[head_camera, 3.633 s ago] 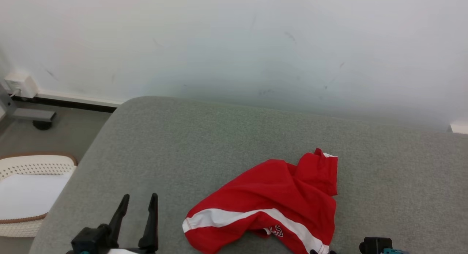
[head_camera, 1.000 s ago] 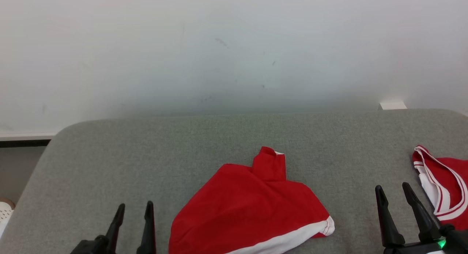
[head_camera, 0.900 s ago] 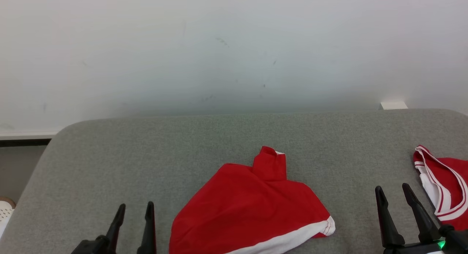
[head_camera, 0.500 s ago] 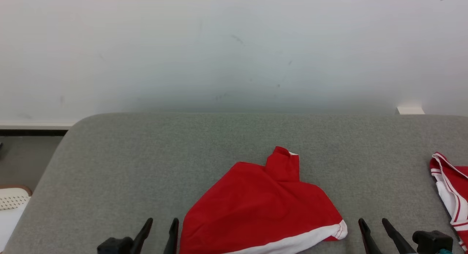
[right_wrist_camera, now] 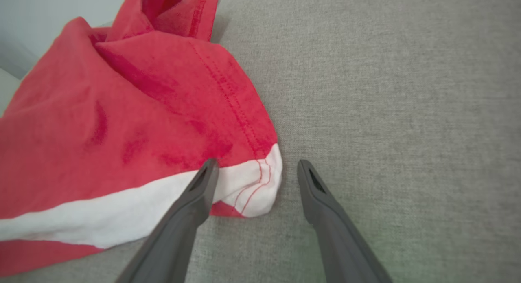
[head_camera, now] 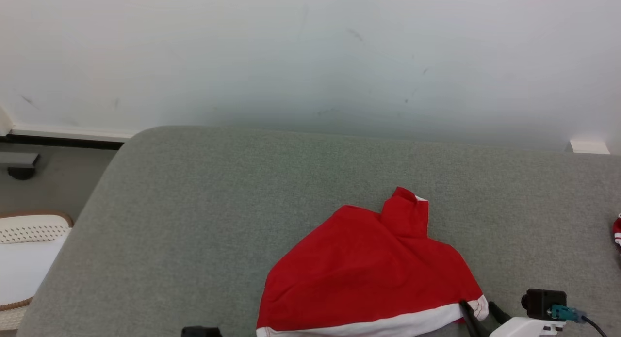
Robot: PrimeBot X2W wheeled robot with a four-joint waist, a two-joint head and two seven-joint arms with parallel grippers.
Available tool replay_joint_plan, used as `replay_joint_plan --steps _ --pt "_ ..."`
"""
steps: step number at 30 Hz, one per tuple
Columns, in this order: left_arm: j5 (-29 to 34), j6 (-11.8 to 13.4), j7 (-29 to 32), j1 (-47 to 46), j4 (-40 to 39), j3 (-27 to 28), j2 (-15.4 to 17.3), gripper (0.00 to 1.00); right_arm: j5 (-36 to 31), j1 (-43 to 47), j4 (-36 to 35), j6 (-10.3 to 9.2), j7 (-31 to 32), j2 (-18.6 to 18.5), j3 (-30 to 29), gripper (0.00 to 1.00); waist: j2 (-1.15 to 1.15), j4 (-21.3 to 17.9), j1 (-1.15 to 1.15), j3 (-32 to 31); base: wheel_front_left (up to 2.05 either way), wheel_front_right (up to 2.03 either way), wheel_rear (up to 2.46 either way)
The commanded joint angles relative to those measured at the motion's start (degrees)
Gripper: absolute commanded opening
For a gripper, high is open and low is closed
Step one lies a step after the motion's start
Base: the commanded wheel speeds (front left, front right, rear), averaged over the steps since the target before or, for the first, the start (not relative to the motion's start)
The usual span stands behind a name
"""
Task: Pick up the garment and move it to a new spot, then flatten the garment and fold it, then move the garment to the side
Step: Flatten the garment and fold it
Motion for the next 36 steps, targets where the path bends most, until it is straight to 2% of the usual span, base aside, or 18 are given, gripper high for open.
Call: replay_joint_plan --steps 1,7,8,9,10,11,13,19,25,31,36 --pt "-0.4 -0.2 0.2 -0.6 0.2 0.0 0.7 1.0 0.8 -0.8 0.4 -0.09 0.2 0.2 0.4 1.0 0.0 0.0 0.0 0.3 0.0 0.0 0.0" --pt "-1.7 -0.3 0.1 -2.3 2.2 -1.0 0.9 1.0 2.3 -3.0 2.1 -0.09 1.3 -0.1 3.8 1.0 0.0 -0.5 0.0 1.7 0.0 0.0 0.0" --pt "-1.9 -0.4 0.0 -2.5 2.4 -1.3 0.8 1.0 2.6 -3.2 2.3 -0.09 1.2 -0.1 4.3 0.89 0.0 -0.6 0.0 1.8 0.0 0.0 0.0" --pt "-2.2 -0.3 -0.2 -2.7 2.5 -1.6 0.8 1.0 3.0 -3.5 2.4 -0.09 1.0 -0.1 4.8 0.57 0.0 -0.6 0.0 2.0 0.0 0.0 0.0" --pt "-2.7 -0.4 -0.7 -2.9 2.4 -1.8 0.7 0.92 3.4 -3.8 2.6 -0.09 0.8 -0.1 5.3 0.37 0.0 -0.7 0.0 2.0 0.0 0.0 0.0" --pt "-3.2 -0.4 -1.0 -3.1 2.2 -2.1 0.7 0.44 3.9 -4.0 2.8 -0.09 0.8 -0.1 5.8 0.0 0.0 -0.8 0.0 2.1 0.0 0.0 0.0" --pt "-3.9 -0.4 -1.1 -3.2 2.2 -2.7 0.9 0.0 4.8 -4.3 3.3 -0.09 0.5 -0.2 6.7 0.0 0.0 -0.8 0.0 1.9 0.0 0.0 0.0" --pt "-4.6 -0.4 -1.7 -2.8 1.5 -3.5 2.1 0.0 6.7 -4.5 3.3 -0.09 -3.4 -1.0 8.3 0.0 0.0 -0.8 0.0 0.8 0.0 0.0 0.0" --pt "-5.2 -0.3 -2.6 -2.6 -0.9 -2.8 3.1 0.0 10.8 -4.6 -0.3 -0.09 -7.1 -1.6 9.3 0.0 0.0 -1.1 0.0 -0.3 0.0 0.0 0.0" --pt "-6.6 -0.4 -1.7 -6.9 -5.2 -2.2 5.4 0.0 17.0 -7.0 -7.5 -0.09 -5.6 -4.6 10.8 0.0 0.0 -2.2 0.0 -0.7 0.0 0.0 0.0" --pt "-8.7 -0.4 0.7 -15.9 -6.7 -1.8 8.4 0.0 21.6 -11.7 -12.0 -0.09 -2.7 -7.0 11.6 0.0 0.0 -3.3 0.0 0.8 0.0 0.0 0.0"
